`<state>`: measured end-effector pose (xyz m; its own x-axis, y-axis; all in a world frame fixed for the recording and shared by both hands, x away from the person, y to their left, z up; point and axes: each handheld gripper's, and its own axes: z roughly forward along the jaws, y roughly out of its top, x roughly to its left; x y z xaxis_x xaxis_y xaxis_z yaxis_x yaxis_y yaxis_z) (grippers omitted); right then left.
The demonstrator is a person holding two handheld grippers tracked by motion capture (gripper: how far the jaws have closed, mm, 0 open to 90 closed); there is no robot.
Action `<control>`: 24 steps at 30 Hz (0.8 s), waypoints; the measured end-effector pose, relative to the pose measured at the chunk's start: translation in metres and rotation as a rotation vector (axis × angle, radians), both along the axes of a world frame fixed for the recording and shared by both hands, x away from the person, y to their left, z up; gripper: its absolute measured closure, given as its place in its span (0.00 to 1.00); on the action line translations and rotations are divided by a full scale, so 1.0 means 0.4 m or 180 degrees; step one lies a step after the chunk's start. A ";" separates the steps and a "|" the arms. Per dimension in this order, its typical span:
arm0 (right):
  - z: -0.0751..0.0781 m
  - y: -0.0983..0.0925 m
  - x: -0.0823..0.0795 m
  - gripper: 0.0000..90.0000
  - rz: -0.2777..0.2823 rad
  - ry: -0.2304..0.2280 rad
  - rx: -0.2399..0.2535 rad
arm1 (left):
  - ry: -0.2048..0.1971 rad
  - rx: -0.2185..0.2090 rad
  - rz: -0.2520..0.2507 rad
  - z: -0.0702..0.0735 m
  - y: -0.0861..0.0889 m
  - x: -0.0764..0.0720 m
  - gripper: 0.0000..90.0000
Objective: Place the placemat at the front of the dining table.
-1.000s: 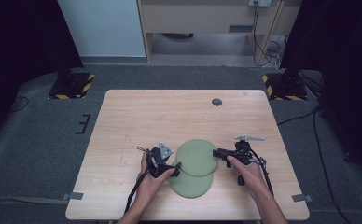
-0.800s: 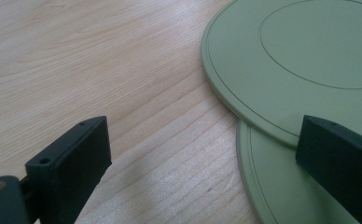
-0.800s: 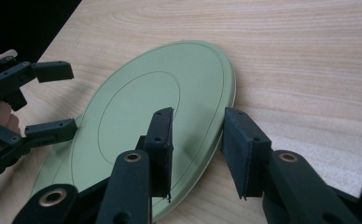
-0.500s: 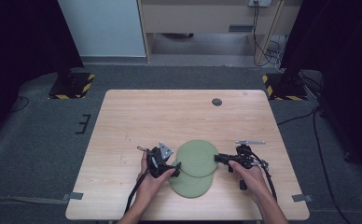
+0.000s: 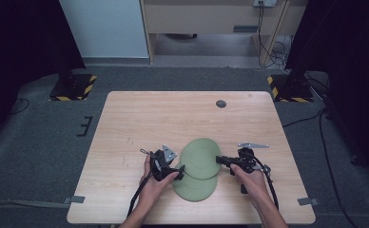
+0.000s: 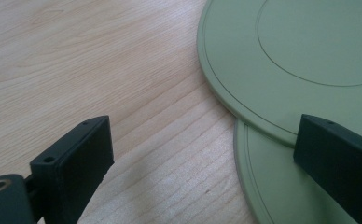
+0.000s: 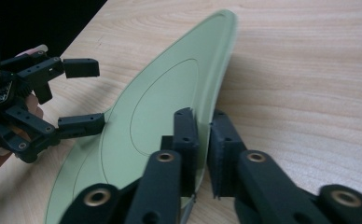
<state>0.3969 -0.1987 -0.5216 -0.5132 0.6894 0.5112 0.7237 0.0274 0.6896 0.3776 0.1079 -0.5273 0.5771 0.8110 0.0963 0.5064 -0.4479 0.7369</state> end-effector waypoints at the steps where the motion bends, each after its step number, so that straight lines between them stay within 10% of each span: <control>1: 0.004 0.001 -0.002 0.95 -0.0012 -0.0037 -0.0024 | 0.0002 -0.0006 -0.0004 0.000 0.000 0.000 0.04; 24: 0.226 0.117 0.085 0.96 -0.0148 -0.0761 -0.0487 | -0.0036 -0.0143 0.0064 0.016 0.026 -0.006 0.04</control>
